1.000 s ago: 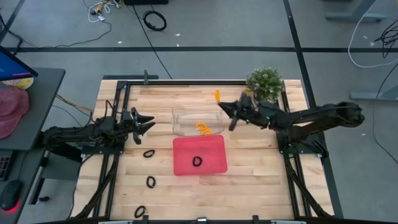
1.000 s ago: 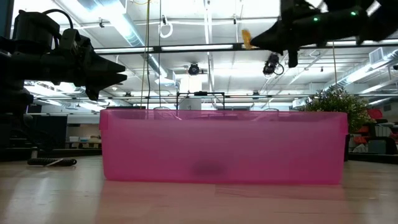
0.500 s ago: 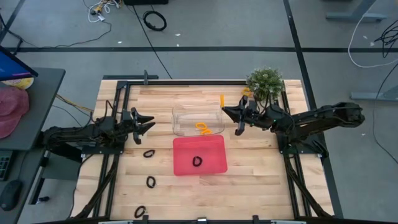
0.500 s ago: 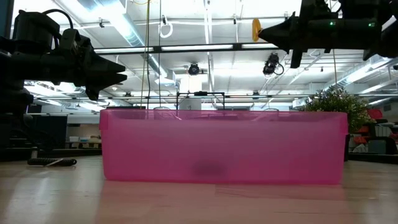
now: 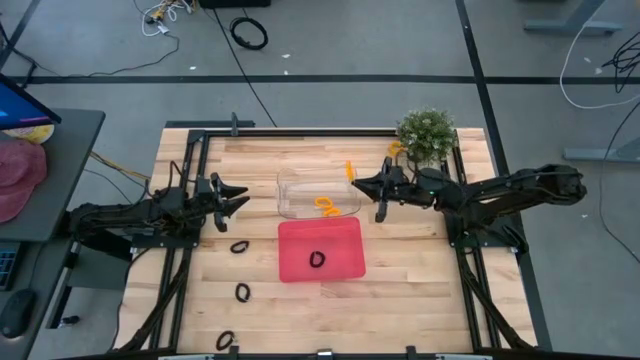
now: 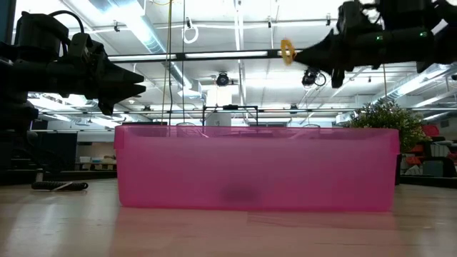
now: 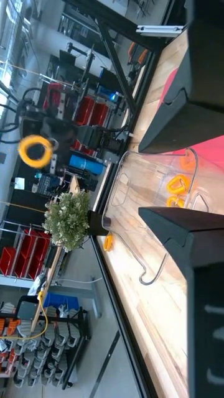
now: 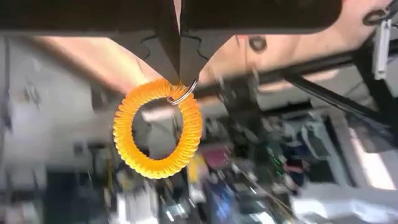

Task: Sort spring keychains
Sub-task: Put the yellow spring keychain into the transparent bin

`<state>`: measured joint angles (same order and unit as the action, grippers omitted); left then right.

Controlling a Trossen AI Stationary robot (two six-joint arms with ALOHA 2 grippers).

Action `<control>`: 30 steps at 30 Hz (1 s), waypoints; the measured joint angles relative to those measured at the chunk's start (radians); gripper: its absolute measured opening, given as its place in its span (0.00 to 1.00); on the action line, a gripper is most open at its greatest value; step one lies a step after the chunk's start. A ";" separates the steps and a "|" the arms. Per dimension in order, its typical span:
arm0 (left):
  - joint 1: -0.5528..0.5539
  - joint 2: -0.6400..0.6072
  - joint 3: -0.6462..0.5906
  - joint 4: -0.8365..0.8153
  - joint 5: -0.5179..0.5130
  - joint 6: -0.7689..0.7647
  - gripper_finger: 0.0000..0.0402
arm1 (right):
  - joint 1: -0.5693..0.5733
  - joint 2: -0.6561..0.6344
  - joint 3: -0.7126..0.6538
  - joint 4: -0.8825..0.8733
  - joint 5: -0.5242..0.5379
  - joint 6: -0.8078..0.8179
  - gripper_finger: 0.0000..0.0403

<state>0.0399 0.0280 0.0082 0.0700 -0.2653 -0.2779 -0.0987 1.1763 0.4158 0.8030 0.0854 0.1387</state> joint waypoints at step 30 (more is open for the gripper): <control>0.000 0.000 0.000 0.000 0.000 0.000 0.38 | -0.053 -0.006 0.097 -0.347 0.116 0.087 0.72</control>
<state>0.0399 0.0279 0.0082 0.0700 -0.2653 -0.2779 -0.1518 1.1706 0.5133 0.4557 0.2016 0.2260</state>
